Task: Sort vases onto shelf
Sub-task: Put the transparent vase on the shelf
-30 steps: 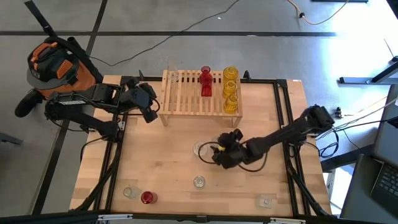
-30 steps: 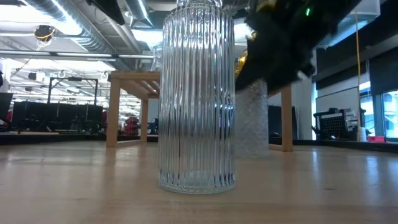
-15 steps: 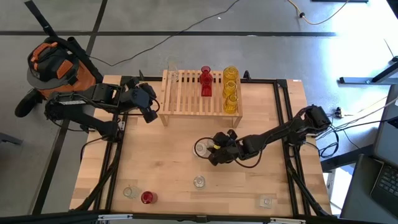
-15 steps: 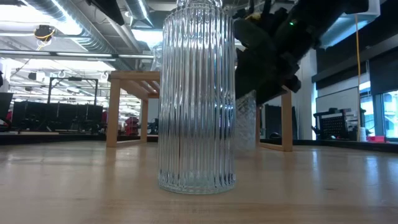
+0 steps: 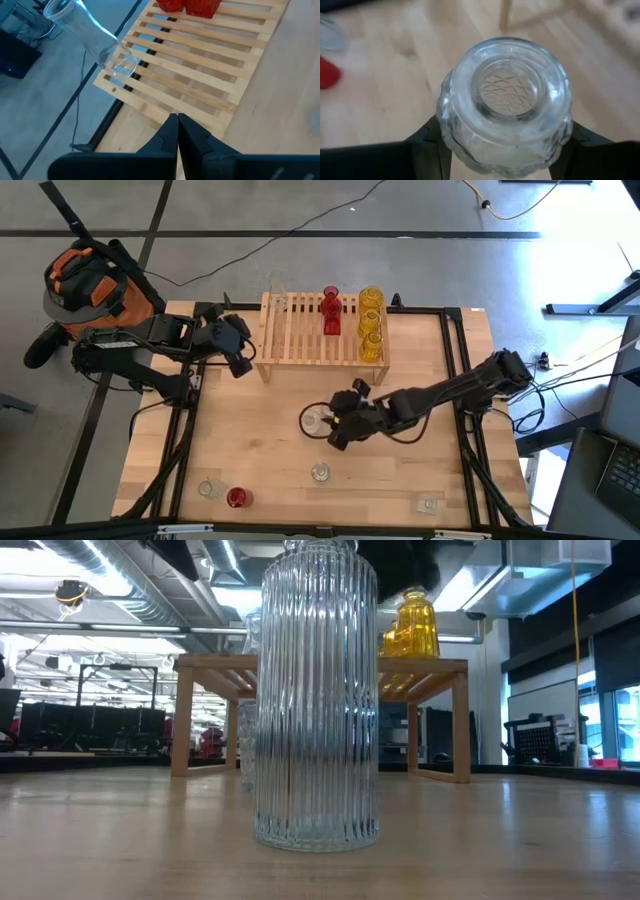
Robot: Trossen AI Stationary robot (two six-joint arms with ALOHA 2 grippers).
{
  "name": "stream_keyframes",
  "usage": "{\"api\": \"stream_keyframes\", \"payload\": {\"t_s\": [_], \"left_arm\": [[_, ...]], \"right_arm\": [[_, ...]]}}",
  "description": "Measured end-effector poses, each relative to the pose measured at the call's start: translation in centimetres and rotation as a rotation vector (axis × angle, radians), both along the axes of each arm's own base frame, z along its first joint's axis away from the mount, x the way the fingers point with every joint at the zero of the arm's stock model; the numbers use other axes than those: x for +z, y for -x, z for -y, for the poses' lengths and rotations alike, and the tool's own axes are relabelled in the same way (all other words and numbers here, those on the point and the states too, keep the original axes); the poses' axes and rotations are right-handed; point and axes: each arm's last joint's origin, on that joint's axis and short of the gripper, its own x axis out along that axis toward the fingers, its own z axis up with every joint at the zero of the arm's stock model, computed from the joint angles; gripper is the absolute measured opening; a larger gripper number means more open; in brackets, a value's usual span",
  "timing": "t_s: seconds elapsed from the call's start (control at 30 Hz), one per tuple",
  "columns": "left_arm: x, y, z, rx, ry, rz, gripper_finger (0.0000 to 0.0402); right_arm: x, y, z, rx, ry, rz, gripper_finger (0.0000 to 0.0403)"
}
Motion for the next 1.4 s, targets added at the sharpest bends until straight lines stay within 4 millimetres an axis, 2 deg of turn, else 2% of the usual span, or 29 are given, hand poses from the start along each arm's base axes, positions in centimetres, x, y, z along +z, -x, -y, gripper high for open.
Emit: {"api": "stream_keyframes", "payload": {"t_s": [0.1, 0.2, 0.37, 0.47, 0.57, 0.7, 0.87, 1.1, 1.4], "left_arm": [[0.1, 0.6, 0.0, 0.006, -0.012, -0.008, 0.0000], [0.7, 1.7, -0.1, 0.019, -0.020, 0.024, 0.0000], [2.1, 5.1, -0.6, 0.066, -0.024, 0.128, 0.0000], [2.7, 7.2, -0.9, 0.108, -0.041, 0.186, 0.0000], [3.1, 9.0, -1.0, 0.137, -0.047, 0.236, 0.0000], [3.3, 10.2, -1.0, 0.175, -0.032, 0.291, 0.0000], [3.3, 10.1, -0.9, 0.164, -0.009, 0.294, 0.0000], [3.1, 9.3, -1.0, 0.148, 0.017, 0.276, 0.0000], [3.1, 9.2, -1.0, 0.150, 0.017, 0.274, 0.0000]], "right_arm": [[2.5, -0.9, 1.4, 0.044, 0.018, 0.030, 0.0194], [4.6, -2.0, 3.8, 0.050, 0.027, 0.086, 0.0194], [7.9, -3.6, 9.1, 0.000, 0.043, 0.248, 0.0194], [10.0, -4.0, 12.6, -0.044, 0.112, 0.346, 0.0194], [11.6, -4.0, 15.8, -0.097, 0.183, 0.355, 0.0194], [12.7, -4.7, 19.4, -0.110, 0.197, 0.336, 0.0194], [12.8, -6.9, 22.1, -0.028, 0.171, 0.283, 0.0194], [11.7, -9.8, 23.1, 0.041, 0.220, 0.160, 0.0194], [9.7, -9.3, 24.0, -0.011, 0.143, 0.031, 0.0194]]}}
